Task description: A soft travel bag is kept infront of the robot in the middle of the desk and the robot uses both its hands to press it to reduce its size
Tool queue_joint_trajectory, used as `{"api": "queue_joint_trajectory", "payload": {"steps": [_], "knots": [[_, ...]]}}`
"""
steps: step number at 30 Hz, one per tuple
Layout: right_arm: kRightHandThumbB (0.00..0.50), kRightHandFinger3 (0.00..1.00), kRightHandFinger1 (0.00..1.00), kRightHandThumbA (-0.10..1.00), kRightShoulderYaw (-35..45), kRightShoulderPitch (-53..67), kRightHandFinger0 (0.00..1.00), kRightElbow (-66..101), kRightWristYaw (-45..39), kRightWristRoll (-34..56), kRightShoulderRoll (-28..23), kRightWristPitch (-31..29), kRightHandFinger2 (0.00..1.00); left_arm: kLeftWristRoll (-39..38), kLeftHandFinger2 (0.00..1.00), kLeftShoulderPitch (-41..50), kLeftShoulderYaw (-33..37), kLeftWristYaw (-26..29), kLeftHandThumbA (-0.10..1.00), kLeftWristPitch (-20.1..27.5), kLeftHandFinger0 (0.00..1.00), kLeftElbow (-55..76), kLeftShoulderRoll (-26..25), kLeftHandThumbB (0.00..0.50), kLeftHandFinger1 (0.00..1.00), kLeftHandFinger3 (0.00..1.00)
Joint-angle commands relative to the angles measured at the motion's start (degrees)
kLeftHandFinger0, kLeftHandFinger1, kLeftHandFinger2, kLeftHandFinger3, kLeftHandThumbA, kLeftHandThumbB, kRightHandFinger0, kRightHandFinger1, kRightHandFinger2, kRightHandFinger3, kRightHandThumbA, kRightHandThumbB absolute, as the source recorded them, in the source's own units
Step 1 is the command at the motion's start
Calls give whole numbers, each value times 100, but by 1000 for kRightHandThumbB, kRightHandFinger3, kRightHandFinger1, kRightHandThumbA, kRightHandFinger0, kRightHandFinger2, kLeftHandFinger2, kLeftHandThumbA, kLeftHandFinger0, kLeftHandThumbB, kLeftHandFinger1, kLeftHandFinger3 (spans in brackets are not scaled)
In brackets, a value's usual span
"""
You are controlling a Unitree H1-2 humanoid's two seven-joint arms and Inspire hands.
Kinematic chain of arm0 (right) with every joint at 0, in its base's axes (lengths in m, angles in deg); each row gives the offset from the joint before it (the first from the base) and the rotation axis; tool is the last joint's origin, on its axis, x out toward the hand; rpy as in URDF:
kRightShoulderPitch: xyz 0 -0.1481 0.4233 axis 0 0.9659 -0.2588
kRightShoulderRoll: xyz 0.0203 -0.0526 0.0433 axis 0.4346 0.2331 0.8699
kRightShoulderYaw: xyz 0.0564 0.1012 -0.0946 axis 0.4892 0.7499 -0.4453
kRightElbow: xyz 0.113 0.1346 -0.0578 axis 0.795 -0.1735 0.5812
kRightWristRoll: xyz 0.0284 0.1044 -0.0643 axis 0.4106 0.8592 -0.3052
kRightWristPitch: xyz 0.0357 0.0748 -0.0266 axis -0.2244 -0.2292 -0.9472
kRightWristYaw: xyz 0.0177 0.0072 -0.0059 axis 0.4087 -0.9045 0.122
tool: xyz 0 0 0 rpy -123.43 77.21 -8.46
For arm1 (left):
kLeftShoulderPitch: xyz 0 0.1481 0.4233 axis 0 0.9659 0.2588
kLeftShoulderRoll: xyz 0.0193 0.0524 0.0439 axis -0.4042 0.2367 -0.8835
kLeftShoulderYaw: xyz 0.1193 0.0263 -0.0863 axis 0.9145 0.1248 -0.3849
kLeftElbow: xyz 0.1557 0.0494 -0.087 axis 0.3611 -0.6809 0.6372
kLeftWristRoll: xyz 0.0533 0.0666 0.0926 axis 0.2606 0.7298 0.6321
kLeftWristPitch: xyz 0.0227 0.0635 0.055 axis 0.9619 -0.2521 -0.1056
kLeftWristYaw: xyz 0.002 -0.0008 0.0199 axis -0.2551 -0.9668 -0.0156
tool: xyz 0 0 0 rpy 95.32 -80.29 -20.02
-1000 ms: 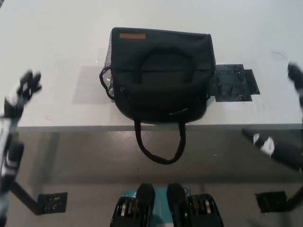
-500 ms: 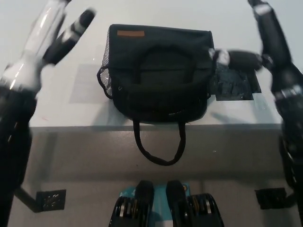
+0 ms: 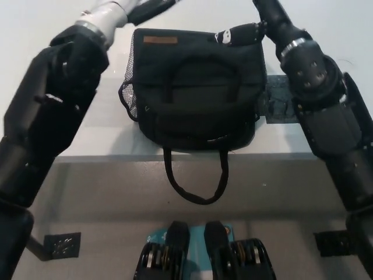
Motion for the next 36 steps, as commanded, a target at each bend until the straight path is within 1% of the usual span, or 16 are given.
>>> {"api": "queue_joint_trajectory", "payload": {"steps": [1, 4, 6, 8, 11, 12, 13, 14, 15, 19, 27, 29, 31, 32, 35, 36], "knots": [[176, 1000, 1000, 1000, -5, -703, 1000, -528, 270, -134, 52, -139, 1000, 646, 1000, -534, 223, 296, 1000, 223, 1000, -447, 6, 127, 1000, 1000], [182, 1000, 1000, 1000, 37, -908, 1000, -1208, 360, -74, 74, -261, 1000, 1009, 1000, -709, 594, 341, 1000, 429, 1000, -932, -66, 40, 1000, 1000], [203, 1000, 1000, 1000, 77, -975, 1000, -1506, 445, -44, 88, -301, 1000, 1168, 1000, -782, 769, 388, 1000, 477, 1000, -1189, -99, 35, 1000, 1000], [206, 1000, 1000, 1000, 92, -1008, 1000, -1657, 483, -21, 92, -349, 1000, 1242, 1000, -819, 863, 420, 1000, 467, 1000, -1301, -111, 35, 1000, 1000], [257, 1000, 1000, 1000, 155, -1100, 1000, -2090, 540, 60, 51, -476, 1000, 1306, 1000, -948, 968, 388, 1000, 479, 1000, -1711, -109, 86, 1000, 1000], [258, 1000, 1000, 1000, 170, -1120, 1000, -2171, 553, 72, 45, -487, 1000, 1314, 1000, -953, 967, 345, 1000, 427, 1000, -1716, -114, 108, 1000, 1000], [233, 1000, 1000, 1000, 178, -1129, 1000, -2216, 561, 76, 40, -501, 1000, 1317, 1000, -958, 968, 334, 1000, 412, 1000, -1732, -107, 120, 1000, 1000], [247, 1000, 1000, 1000, 151, -1150, 1000, -2280, 583, 35, 21, -487, 1000, 1351, 1000, -978, 976, 367, 1000, 392, 1000, -1793, -103, 147, 1000, 1000], [227, 1000, 1000, 1000, 137, -1166, 1000, -2324, 590, 15, 5, -470, 1000, 1364, 1000, -1006, 966, 405, 1000, 443, 1000, -1890, -112, 197, 1000, 1000], [214, 1000, 1000, 1000, 187, -1183, 1000, -2447, 617, 58, -43, -434, 1000, 1432, 1000, -1079, 963, 388, 1000, 534, 1000, -2023, -128, 250, 1000, 1000], [220, 1000, 1000, 1000, 300, -1268, 1000, -2572, 647, 103, -12, -354, 1000, 1463, 1000, -1189, 872, 449, 1000, 645, 1000, -2181, -94, 230, 1000, 1000], [200, 1000, 1000, 1000, 308, -1305, 1000, -2577, 625, 99, -3, -351, 1000, 1490, 1000, -1220, 883, 453, 1000, 644, 1000, -2242, -82, 233, 1000, 1000], [248, 1000, 1000, 1000, 329, -1363, 1000, -2591, 606, 119, 4, -423, 1000, 1498, 1000, -1233, 883, 449, 1000, 643, 1000, -2248, -70, 235, 1000, 1000], [258, 1000, 1000, 1000, 335, -1409, 1000, -2640, 603, 127, 8, -460, 1000, 1500, 1000, -1236, 882, 434, 1000, 632, 1000, -2242, -66, 233, 1000, 1000], [244, 1000, 1000, 1000, 328, -1517, 1000, -2684, 582, 146, 49, -499, 1000, 1507, 1000, -1260, 887, 378, 1000, 571, 1000, -2310, -47, 241, 1000, 1000], [259, 1000, 1000, 1000, 317, -1540, 1000, -2615, 582, 138, 70, -440, 1000, 1517, 1000, -1249, 887, 405, 1000, 565, 1000, -2303, -35, 239, 1000, 1000]]}}
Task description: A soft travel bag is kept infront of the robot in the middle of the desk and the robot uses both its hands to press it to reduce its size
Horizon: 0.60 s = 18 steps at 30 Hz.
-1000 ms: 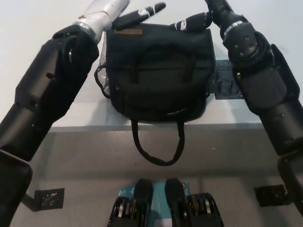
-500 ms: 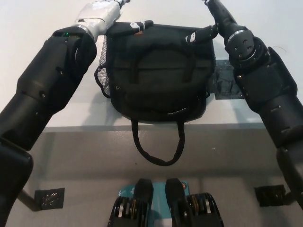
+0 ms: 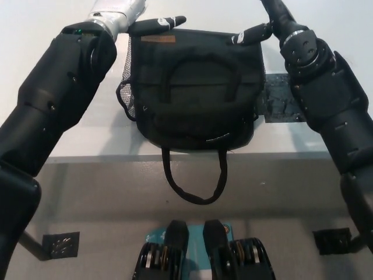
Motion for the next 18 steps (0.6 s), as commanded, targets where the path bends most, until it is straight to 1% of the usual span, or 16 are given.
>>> {"api": "queue_joint_trajectory", "payload": {"steps": [1, 2, 3, 5, 6, 7, 14, 15, 16, 18], "knots": [[270, 1000, 1000, 1000, 30, -605, 1000, 141, 118, 85, 35, -151, 1000, 138, 1000, -416, -84, 206, 1000, 101, 1000, 14, -55, 236, 1000, 1000], [267, 1000, 1000, 1000, 24, -617, 1000, 166, 116, 82, 49, -124, 1000, 129, 1000, -413, -91, 199, 1000, 94, 1000, 6, -43, 233, 1000, 1000], [253, 1000, 1000, 1000, -19, -649, 1000, 155, 123, 42, 70, -84, 1000, 120, 1000, -383, -104, 186, 1000, 72, 1000, 46, -36, 232, 1000, 1000], [248, 1000, 1000, 1000, -63, -681, 1000, 132, 133, 6, 92, -53, 1000, 126, 1000, -356, -108, 197, 1000, 85, 1000, 62, -37, 231, 1000, 1000], [230, 1000, 1000, 1000, -110, -713, 1000, 88, 146, -34, 112, -77, 1000, 136, 1000, -338, -104, 218, 1000, 96, 1000, 56, -38, 229, 1000, 1000], [220, 1000, 1000, 1000, -122, -731, 1000, 68, 146, -36, 125, -49, 1000, 183, 1000, -363, -57, 157, 1000, 38, 1000, -1, -31, 242, 1000, 1000], [198, 1000, 1000, 1000, -142, -861, 1000, -211, 233, -11, 206, -35, 1000, 313, 1000, -350, -17, 194, 1000, -24, 1000, -80, -26, 233, 1000, 1000], [186, 1000, 1000, 1000, -142, -902, 1000, -363, 252, 1, 227, -104, 1000, 305, 1000, -345, -34, 226, 1000, -5, 1000, -98, -26, 230, 1000, 1000], [203, 1000, 1000, 1000, -144, -939, 1000, -427, 293, 0, 257, -86, 1000, 295, 1000, -371, -44, 240, 1000, 21, 1000, -175, -18, 229, 1000, 1000], [204, 1000, 1000, 1000, -180, -957, 1000, -537, 290, -20, 292, -89, 1000, 296, 1000, -380, -50, 322, 1000, 56, 1000, -271, 21, 228, 1000, 1000]]}}
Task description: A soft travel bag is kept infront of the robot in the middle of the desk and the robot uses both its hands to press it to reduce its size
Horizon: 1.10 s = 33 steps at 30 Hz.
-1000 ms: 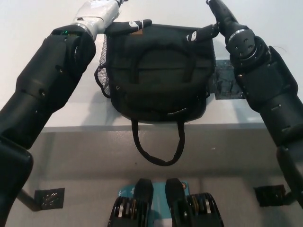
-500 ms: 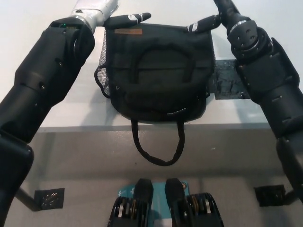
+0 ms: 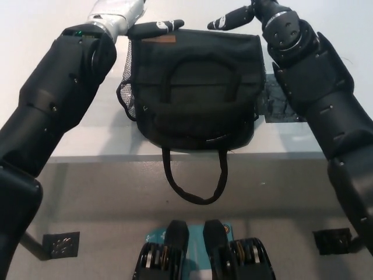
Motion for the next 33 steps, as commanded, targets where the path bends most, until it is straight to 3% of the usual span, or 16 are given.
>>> {"api": "queue_joint_trajectory", "payload": {"steps": [1, 6, 13, 15, 16, 18, 22, 26, 27, 29, 33], "knots": [[204, 1000, 1000, 1000, -55, -479, 1000, -164, 227, -25, 47, -107, 1000, 135, 1000, -404, -42, 350, 1000, 107, 1000, -136, 17, 231, 1000, 1000], [140, 1000, 1000, 1000, -155, -408, 1000, -459, 258, -39, 140, -412, 1000, 123, 1000, -427, -5, 278, 1000, 136, 1000, -275, 96, 236, 1000, 1000], [150, 1000, 1000, 1000, -277, -194, 1000, -804, 471, -14, 223, -806, 1000, 145, 1000, -318, 41, 321, 1000, 94, 1000, -376, 262, 244, 1000, 1000], [98, 1000, 1000, 1000, -154, -105, 1000, -837, 562, 119, 225, -1012, 1000, 151, 1000, -345, 76, 392, 1000, 150, 1000, -548, 363, 250, 1000, 1000], [96, 1000, 1000, 1000, -156, -125, 1000, -858, 564, 116, 225, -1025, 1000, 147, 1000, -359, 72, 405, 1000, 159, 1000, -572, 363, 251, 1000, 1000], [100, 1000, 1000, 1000, 145, -50, 1000, -1016, 554, 411, 254, -1173, 1000, 186, 1000, -340, 130, 450, 1000, 118, 1000, -719, 477, 265, 1000, 1000], [151, 1000, 1000, 1000, 354, 106, 1000, -1187, 578, 524, 274, -913, 1000, 177, 1000, -233, 197, 742, 1000, 193, 1000, -1053, 767, 264, 1000, 1000], [153, 1000, 1000, 1000, 632, 425, 1000, -1264, 497, 736, 351, -960, 1000, 286, 1000, -55, 391, 936, 1000, 158, 1000, -1342, 1086, 146, 1000, 1000], [153, 1000, 1000, 1000, 663, 476, 1000, -1263, 490, 746, 377, -977, 1000, 286, 1000, 17, 409, 971, 1000, 132, 1000, -1326, 1104, 135, 1000, 1000], [175, 1000, 1000, 1000, 606, 652, 1000, -1300, 540, 656, 440, -919, 1000, 274, 1000, 299, 452, 1136, 1000, 150, 1000, -1441, 1222, 130, 1000, 1000], [165, 1000, 1000, 1000, 637, 939, 1000, -1306, 564, 716, 507, -954, 1000, 257, 1000, 664, 492, 1296, 1000, 143, 1000, -1755, 1385, 158, 1000, 1000]]}}
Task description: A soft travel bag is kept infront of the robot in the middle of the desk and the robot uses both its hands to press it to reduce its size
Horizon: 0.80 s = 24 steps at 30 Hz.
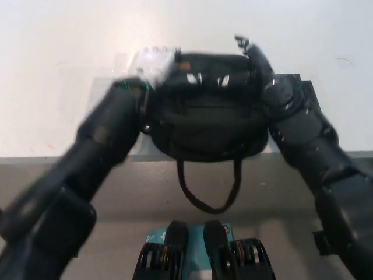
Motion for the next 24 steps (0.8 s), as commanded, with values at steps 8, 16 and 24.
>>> {"api": "queue_joint_trajectory", "payload": {"steps": [8, 16, 24], "knots": [[189, 1000, 1000, 1000, -68, 495, 1000, -157, 188, 86, 252, -261, 1000, 5, 1000, 567, 131, 615, 1000, 293, 1000, -723, 178, 164, 1000, 1000], [199, 1000, 1000, 1000, -389, 595, 1000, -237, 119, -116, 389, -391, 1000, -40, 1000, 832, 145, 623, 1000, 394, 1000, -756, 161, 173, 1000, 1000], [180, 1000, 1000, 1000, -349, 707, 1000, -182, 101, 87, 399, -723, 1000, 4, 1000, 933, 274, 800, 1000, 534, 1000, -887, 227, 196, 1000, 1000]]}}
